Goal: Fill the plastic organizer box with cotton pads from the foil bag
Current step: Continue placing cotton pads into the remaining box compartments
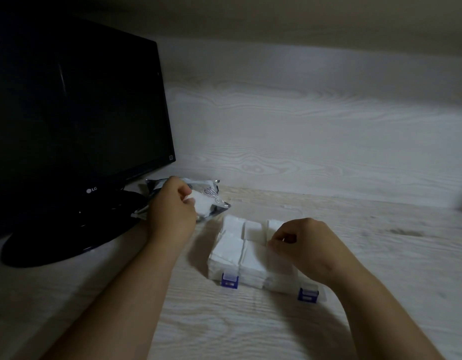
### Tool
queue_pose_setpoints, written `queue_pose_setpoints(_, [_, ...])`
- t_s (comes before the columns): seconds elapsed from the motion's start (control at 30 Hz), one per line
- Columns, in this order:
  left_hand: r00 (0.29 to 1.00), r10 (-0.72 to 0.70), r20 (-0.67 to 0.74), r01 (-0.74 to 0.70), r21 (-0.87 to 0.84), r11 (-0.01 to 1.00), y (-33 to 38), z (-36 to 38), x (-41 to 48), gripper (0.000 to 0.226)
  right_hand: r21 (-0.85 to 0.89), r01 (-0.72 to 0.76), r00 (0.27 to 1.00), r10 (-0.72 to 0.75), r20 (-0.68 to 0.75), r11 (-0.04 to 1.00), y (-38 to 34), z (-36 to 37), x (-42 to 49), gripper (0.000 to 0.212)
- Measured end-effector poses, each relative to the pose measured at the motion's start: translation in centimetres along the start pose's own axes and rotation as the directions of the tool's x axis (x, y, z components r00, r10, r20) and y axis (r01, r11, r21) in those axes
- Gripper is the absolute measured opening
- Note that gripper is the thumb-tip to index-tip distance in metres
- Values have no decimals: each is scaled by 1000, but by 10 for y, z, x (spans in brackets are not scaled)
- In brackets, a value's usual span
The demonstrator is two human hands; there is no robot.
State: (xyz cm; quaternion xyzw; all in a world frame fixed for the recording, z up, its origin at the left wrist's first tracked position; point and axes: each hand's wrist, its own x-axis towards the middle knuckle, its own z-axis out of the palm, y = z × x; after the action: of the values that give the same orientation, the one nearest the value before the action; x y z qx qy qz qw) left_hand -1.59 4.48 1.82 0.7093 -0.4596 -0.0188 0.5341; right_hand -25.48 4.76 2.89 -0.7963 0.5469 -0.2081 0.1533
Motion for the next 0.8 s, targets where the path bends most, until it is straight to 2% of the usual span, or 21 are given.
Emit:
queue_pose_setpoints(0.13, [992,-8,129,53,-344,938,11,3,-3,21,40,32,998,-29,-63,999,-3,-1,-1,17])
queue_pose_setpoints(0.2, [981,20,194,63,-410,910,17,5,-9,20,108,37,994,-25,-105,993,-3,-2,-1,20])
queue_pose_setpoints(0.33, [930,205,306,-72,-396,916,27,12,-22,26,318,22,991,22,-134,948,-4,-2,2,16])
queue_pose_setpoints(0.47, [852,313,420,-144,-388,910,36,20,-35,28,554,17,990,63,-125,832,-8,-3,0,6])
queue_pose_setpoints(0.53, [829,341,444,-159,-398,904,39,23,-40,29,574,30,993,41,-111,818,-8,-4,-1,12])
queue_pose_setpoints(0.67, [821,336,462,-123,-432,893,39,26,-43,25,499,26,989,50,-138,866,-8,-5,-1,16])
queue_pose_setpoints(0.8, [845,313,434,-143,-381,913,37,27,-42,20,592,22,985,83,-150,806,-5,-11,-2,15])
